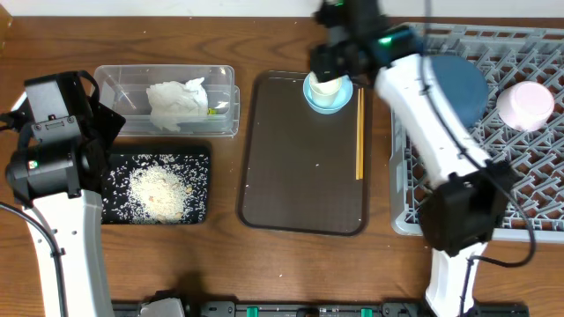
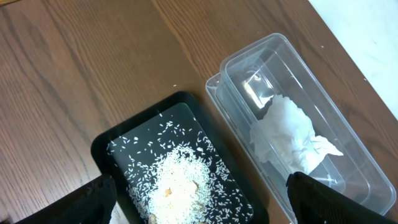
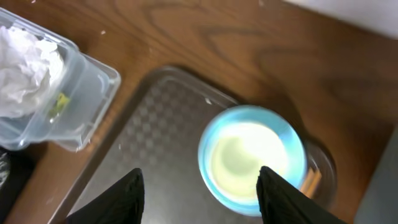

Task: Sort waste into correct bins and load items into the dishwasher rack
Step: 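Reach the right gripper to the white cup in the blue cup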

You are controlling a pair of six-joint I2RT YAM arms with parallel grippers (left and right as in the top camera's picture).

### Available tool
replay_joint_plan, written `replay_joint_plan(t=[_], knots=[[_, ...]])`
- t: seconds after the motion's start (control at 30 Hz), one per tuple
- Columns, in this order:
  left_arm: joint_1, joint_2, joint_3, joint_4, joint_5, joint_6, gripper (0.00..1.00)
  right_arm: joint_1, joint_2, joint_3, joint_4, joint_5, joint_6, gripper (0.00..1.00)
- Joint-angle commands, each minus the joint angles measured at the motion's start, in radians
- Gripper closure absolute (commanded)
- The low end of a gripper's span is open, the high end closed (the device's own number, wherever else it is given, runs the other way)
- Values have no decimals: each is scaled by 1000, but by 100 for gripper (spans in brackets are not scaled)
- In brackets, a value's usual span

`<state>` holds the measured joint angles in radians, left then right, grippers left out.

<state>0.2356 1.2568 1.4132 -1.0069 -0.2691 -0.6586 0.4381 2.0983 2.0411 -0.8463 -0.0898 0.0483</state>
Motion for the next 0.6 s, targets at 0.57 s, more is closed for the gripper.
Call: replay_joint_plan(t=[0.57], knots=[[5, 4, -3, -2, -20, -13, 10, 119, 232, 28, -5, 394, 71, 60]])
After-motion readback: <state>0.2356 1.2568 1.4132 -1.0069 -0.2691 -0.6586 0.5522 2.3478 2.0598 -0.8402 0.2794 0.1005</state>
